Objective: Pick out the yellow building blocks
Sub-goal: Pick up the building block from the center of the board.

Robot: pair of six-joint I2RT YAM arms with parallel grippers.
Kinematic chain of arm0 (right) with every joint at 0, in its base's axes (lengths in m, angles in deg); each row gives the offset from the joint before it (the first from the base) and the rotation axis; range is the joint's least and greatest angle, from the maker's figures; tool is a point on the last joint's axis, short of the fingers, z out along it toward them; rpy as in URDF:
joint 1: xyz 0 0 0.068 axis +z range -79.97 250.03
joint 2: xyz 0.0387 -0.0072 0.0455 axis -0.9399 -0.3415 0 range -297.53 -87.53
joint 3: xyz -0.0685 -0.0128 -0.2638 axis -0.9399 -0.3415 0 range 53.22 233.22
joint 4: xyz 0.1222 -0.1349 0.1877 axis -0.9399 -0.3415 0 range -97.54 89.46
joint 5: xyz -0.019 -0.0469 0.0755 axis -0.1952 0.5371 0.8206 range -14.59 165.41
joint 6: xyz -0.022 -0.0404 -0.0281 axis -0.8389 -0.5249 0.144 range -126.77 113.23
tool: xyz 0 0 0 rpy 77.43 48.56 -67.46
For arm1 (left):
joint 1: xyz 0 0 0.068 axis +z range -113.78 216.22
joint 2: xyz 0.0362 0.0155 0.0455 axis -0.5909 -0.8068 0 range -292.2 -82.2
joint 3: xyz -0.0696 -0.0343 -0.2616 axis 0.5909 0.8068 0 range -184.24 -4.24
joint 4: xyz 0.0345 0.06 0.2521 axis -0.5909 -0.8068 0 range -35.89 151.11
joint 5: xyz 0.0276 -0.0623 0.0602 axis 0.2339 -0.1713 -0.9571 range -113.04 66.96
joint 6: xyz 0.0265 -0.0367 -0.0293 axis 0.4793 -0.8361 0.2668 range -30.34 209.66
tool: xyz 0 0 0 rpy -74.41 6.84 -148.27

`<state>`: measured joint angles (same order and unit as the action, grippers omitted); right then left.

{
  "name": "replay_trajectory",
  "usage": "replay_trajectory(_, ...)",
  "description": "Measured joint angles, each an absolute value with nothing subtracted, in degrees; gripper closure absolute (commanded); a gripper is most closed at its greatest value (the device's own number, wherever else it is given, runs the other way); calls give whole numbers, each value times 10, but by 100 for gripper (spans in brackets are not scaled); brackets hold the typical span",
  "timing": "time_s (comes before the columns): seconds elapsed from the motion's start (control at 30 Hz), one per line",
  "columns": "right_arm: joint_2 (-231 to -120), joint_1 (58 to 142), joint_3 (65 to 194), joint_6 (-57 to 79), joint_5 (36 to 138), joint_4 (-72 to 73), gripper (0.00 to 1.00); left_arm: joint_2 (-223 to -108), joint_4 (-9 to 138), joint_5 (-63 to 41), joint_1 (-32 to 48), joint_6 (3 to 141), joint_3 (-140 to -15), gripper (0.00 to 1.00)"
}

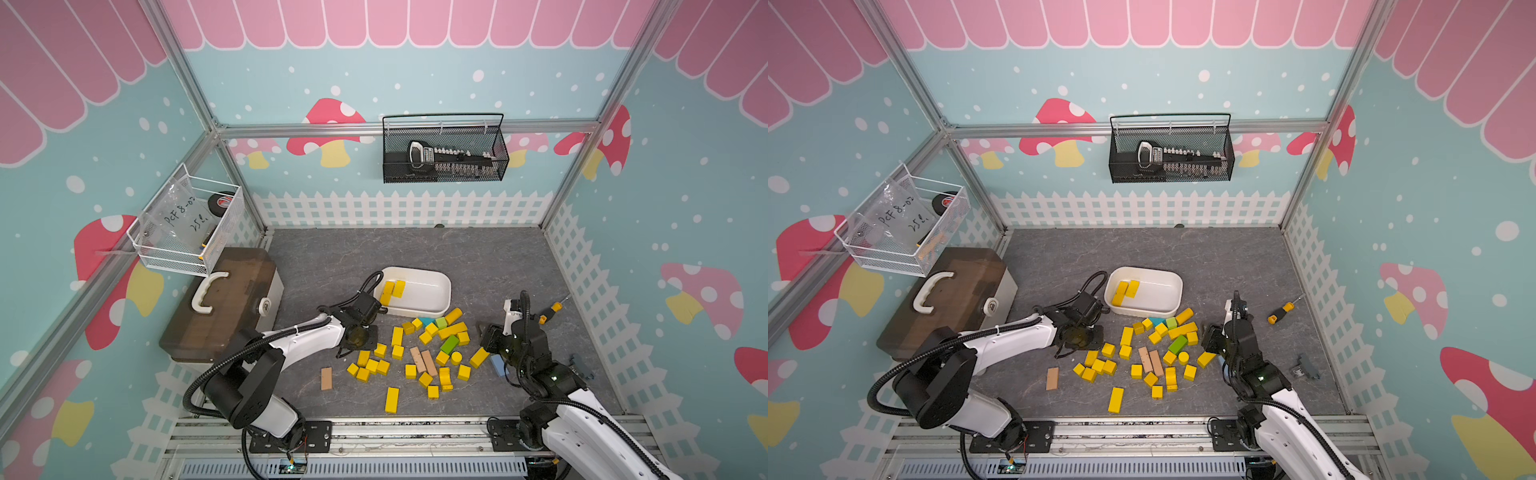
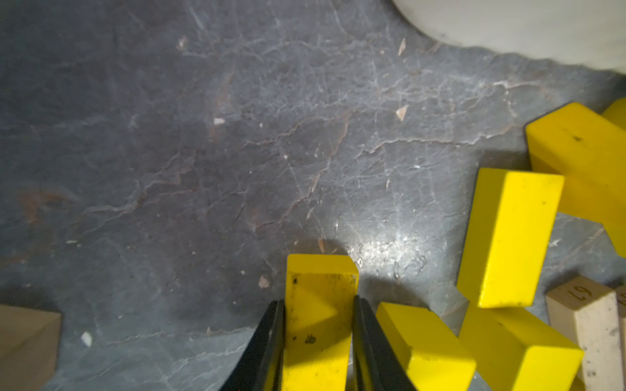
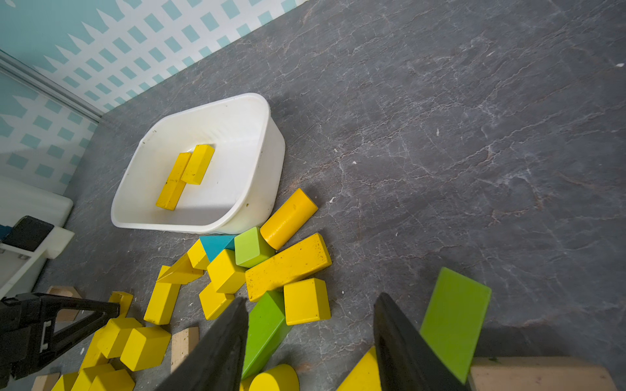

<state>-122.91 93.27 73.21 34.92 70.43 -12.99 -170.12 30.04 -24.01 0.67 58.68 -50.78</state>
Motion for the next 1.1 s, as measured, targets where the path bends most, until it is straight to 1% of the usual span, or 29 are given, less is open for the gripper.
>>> replay_trajectory(0.03, -1229, 933, 732, 349, 704, -130, 41, -1701, 296, -241, 8, 587, -508, 53)
replay_trajectory(0.1, -1229, 933, 732, 349, 705, -130, 41, -1701, 287, -244, 8, 587, -508, 52)
replay_trajectory(0.3, -1229, 932, 732, 349, 705, -130, 41, -1698, 278, -248, 4, 586, -504, 54)
replay_trajectory(0.5, -1227, 932, 732, 349, 705, -130, 40, -1699, 284, -250, 1, 584, -492, 62)
replay_trajectory(0.67, -1226, 931, 731, 350, 705, -130, 40, -1698, 284, -252, 1, 585, -493, 75)
replay_trajectory(0.8, -1224, 929, 730, 351, 706, -130, 40, -1698, 275, -252, 1, 587, -498, 78)
replay_trajectory(0.93, -1222, 928, 729, 351, 708, -130, 40, -1692, 231, -254, 1, 601, -545, 79)
replay_trajectory(1.1, -1237, 928, 729, 351, 715, -129, 40, -1657, 187, -263, 1, 629, -663, 76)
